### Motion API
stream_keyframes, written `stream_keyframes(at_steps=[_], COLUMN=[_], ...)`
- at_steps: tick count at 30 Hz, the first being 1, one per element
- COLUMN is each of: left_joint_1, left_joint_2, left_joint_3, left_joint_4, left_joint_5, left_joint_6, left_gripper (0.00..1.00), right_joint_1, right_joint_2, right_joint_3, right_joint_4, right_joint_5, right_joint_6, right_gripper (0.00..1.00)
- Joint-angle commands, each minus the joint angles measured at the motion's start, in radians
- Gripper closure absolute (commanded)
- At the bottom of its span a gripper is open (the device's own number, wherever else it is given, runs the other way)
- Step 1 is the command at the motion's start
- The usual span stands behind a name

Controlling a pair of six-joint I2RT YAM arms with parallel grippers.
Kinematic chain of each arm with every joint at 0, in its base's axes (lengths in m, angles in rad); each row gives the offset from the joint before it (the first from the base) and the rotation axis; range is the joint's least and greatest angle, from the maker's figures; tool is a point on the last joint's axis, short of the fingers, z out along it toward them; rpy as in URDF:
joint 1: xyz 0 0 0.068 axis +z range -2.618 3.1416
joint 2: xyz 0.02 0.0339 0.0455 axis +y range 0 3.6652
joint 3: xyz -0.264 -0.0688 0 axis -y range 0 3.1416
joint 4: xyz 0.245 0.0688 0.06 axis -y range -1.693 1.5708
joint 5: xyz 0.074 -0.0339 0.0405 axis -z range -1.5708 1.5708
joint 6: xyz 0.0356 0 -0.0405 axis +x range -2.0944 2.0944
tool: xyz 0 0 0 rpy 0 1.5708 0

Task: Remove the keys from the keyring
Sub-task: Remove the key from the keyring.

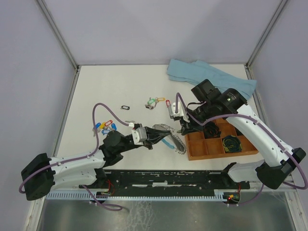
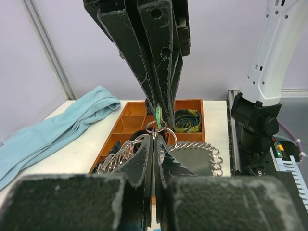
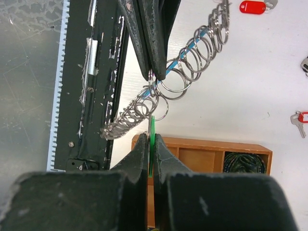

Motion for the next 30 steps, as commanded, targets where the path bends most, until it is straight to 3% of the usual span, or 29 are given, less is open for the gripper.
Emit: stream_keyframes(at_steps=[1,30], left_joint_1=[0.002,0.002], left_joint_2=[0.005,0.072], left_joint_3=[-0.006,-0.028], left_joint_4=[0.184,0.32], left_joint_5=[-0.06,-0.244], left_joint_6=[-0.057,-0.142], left_gripper=[0.97,0.97], right_joint_1=[-0.005,0.043], right_joint_2=[-0.027,0.066], right_joint_3=[-0.015,-0.049], right_joint_4=[0.035,0.103], right_joint_5=[-0.033,0.025], right_joint_6=[-0.005,0.126], right_gripper=[0.99,0.99])
